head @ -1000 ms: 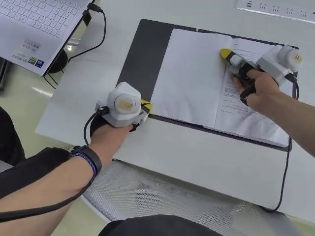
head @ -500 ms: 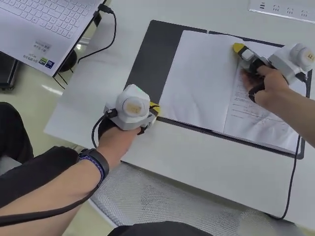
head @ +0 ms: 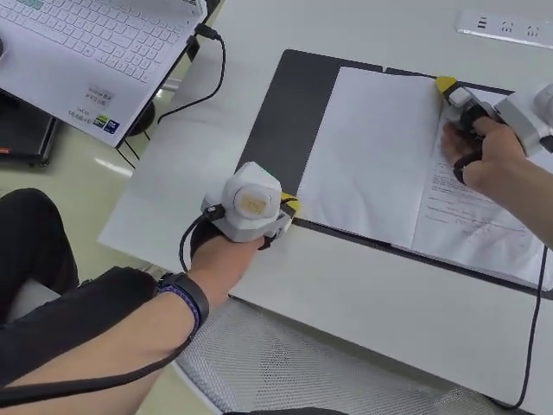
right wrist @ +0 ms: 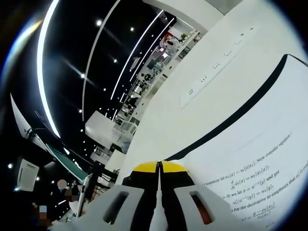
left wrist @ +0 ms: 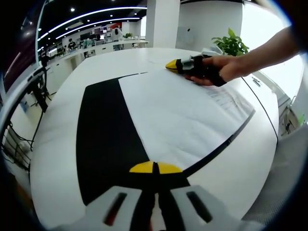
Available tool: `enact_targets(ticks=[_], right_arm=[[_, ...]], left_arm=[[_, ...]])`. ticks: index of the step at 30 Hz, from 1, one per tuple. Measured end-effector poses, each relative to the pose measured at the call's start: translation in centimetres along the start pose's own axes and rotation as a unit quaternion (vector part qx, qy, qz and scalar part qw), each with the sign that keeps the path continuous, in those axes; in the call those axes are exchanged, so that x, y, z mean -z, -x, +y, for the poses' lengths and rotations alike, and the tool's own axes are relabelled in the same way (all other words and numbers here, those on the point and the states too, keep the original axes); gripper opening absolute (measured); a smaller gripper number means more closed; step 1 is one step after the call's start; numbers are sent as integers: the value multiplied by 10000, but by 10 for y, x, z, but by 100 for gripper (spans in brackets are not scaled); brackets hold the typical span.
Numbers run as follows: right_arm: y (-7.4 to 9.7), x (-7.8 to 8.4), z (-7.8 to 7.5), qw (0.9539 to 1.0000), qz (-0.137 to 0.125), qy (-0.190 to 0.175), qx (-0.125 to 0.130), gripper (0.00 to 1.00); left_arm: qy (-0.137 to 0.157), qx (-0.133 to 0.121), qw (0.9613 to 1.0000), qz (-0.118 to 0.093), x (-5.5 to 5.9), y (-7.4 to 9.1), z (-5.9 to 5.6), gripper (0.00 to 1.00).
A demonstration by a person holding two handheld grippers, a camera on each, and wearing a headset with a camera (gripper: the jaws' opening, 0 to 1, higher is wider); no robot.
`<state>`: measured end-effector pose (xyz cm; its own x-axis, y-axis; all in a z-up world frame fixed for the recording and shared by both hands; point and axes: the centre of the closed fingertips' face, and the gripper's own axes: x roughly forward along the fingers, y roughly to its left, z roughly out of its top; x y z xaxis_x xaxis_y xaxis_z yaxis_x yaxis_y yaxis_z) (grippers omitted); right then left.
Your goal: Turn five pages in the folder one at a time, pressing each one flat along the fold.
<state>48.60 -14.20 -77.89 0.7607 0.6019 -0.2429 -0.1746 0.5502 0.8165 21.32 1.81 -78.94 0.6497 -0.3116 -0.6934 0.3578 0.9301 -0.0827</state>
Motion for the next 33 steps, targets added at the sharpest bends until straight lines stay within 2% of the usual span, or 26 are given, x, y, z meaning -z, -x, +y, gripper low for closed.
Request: enact_targets(ticks=[6, 9, 12, 18, 30, 32, 33], right_arm=[[4, 2, 3, 10000, 25, 46, -54, 0], [8, 8, 6, 9997, 124, 159, -112, 0], [18, 17, 11, 9987, 325, 310, -228, 0], [35, 30, 17, 9969, 526, 445, -370, 0], [83, 62, 51, 9928, 853, 582, -614, 0], [82, 63, 47, 9916, 917, 627, -660, 0], [85, 65, 49, 9908, 960, 654, -699, 0]], left_arm=[[18, -3, 10000, -3, 0, 0, 0, 0], [43, -5, 10000, -12, 0, 0, 0, 0], [42, -12, 10000, -31, 0, 0, 0, 0], [28, 9, 10000, -29, 0, 0, -1, 0], [36, -2, 10000, -50, 0, 0, -1, 0], [49, -1, 10000, -60, 0, 1, -1, 0], [62, -4, 10000, -69, 0, 1, -1, 0]])
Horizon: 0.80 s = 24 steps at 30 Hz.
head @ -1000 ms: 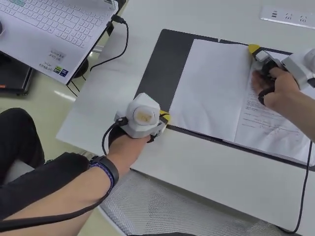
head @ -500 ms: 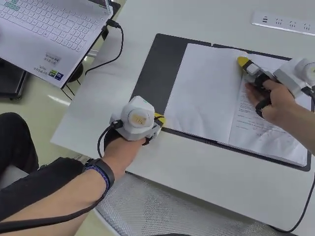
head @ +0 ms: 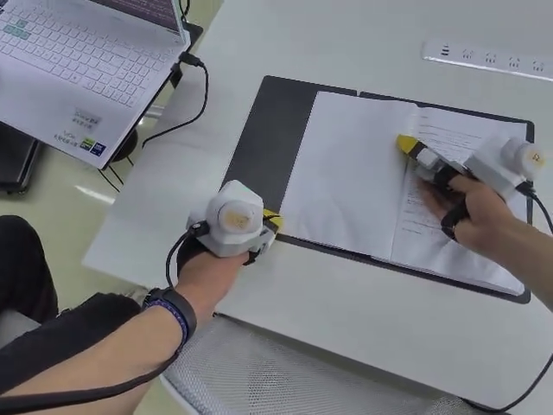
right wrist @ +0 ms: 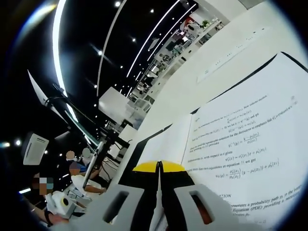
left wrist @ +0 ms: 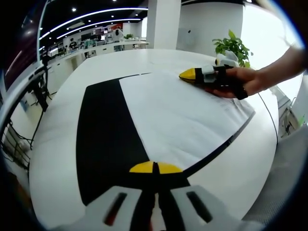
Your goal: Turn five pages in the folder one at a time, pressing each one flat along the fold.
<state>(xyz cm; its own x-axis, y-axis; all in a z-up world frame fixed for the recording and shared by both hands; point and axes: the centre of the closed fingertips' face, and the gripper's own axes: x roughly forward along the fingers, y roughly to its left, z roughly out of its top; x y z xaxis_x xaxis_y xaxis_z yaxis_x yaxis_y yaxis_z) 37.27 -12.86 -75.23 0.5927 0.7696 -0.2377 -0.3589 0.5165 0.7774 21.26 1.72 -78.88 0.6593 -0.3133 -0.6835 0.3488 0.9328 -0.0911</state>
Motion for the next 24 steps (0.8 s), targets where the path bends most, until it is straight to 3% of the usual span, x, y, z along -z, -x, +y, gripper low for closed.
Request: enact_targets(ticks=[3, 11, 12, 15, 24], right_arm=[[8, 10, 10, 9997, 176, 139, -117, 0], [19, 18, 18, 9995, 231, 146, -159, 0], [17, 16, 8, 9995, 231, 134, -155, 0], [19, 18, 6, 9996, 207, 90, -151, 0], [35, 41, 14, 9991, 338, 42, -258, 0]], left_arm=[[5, -10, 10000, 0, 0, -1, 0, 0], [2, 13, 10000, -12, 0, -1, 0, 0], [0, 15, 10000, -11, 0, -1, 0, 0], [1, 17, 10000, -9, 0, -1, 0, 0], [-70, 93, 9999, -2, 1, -1, -1, 0]])
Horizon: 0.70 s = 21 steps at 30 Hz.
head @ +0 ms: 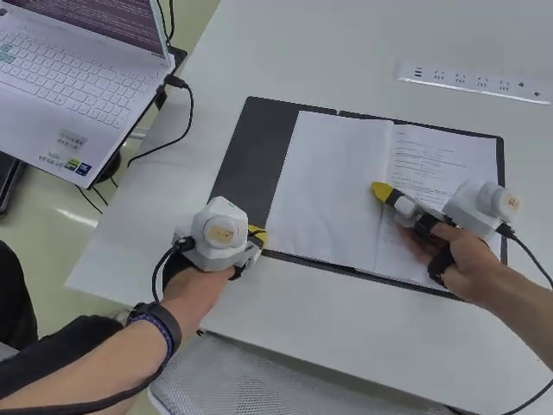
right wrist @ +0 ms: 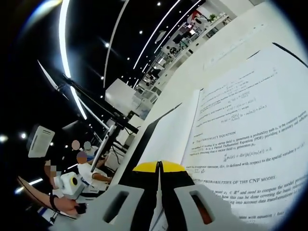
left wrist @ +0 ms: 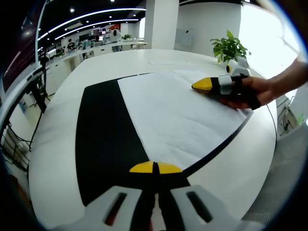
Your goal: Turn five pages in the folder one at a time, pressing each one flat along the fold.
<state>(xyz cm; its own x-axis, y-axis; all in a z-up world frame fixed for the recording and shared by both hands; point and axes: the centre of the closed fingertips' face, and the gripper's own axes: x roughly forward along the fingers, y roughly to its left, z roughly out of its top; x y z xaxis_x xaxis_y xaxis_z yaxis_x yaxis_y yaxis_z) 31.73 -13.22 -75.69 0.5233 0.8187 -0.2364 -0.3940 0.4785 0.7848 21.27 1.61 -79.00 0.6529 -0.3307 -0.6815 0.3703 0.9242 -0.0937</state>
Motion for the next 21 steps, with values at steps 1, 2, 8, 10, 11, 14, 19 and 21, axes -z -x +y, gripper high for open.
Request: enact_targets(ticks=[1, 2, 8, 10, 11, 14, 19, 21], right_arm=[[1, 1, 0, 10000, 5, -11, -3, 0], [1, 3, 2, 10000, 32, -24, -15, 0], [10, 19, 11, 9995, 249, -39, -168, 0], [12, 22, 13, 9994, 289, -9, -191, 0], [13, 25, 14, 9993, 306, -3, -196, 0], [17, 31, 18, 9991, 359, 25, -207, 0], [21, 44, 24, 9985, 488, 101, -218, 0], [23, 47, 26, 9985, 495, 94, -212, 0]], left_arm=[[-3, 2, 10000, -8, 0, 0, 0, 0], [9, 4, 10000, -13, 0, 0, 0, 0], [166, -1, 9999, -13, 0, 0, 1, 0], [166, -2, 9999, -17, 0, 0, 1, 0], [167, -2, 9999, -19, 0, 0, 1, 0], [174, 6, 9998, -27, 0, -1, 1, 0], [203, -3, 9998, -65, -1, -1, 0, 0], [219, -9, 9997, -78, -1, 0, 0, 0]])
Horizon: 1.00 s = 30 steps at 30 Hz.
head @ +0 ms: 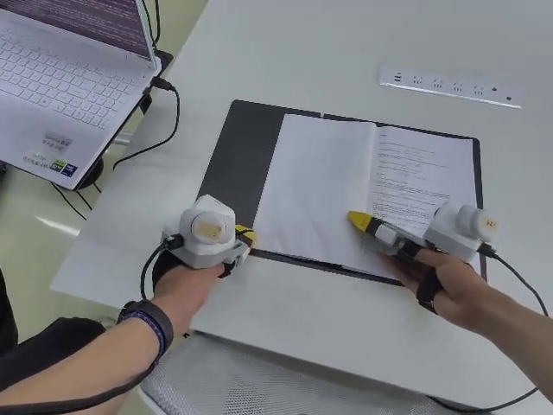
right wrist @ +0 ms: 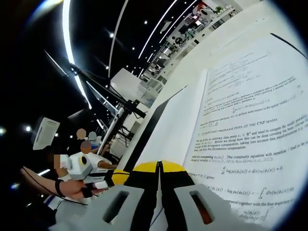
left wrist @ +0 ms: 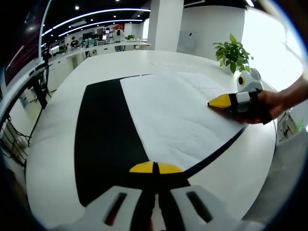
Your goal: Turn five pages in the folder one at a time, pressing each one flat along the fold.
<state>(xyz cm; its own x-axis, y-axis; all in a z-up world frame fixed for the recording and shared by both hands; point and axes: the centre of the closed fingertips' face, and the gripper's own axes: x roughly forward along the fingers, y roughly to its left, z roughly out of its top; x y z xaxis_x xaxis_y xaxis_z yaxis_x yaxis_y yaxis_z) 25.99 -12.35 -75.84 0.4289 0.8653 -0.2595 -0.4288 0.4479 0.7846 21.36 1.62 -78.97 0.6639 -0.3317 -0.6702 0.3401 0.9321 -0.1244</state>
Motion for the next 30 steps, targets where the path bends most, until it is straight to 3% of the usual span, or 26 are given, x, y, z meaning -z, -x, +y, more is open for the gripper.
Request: enact_targets(ticks=[15, 25, 30], right_arm=[[10, 24, 10, 9998, 197, -24, 4, 0], [14, 31, 6, 9996, 253, -110, -35, 0], [18, 39, 4, 9991, 394, -117, -52, 0]], left_arm=[[122, 28, 9999, -27, -1, 0, 0, 0], [154, -44, 9999, -58, -1, 0, 1, 0], [-109, -96, 9999, 23, 0, 0, 0, 0]])
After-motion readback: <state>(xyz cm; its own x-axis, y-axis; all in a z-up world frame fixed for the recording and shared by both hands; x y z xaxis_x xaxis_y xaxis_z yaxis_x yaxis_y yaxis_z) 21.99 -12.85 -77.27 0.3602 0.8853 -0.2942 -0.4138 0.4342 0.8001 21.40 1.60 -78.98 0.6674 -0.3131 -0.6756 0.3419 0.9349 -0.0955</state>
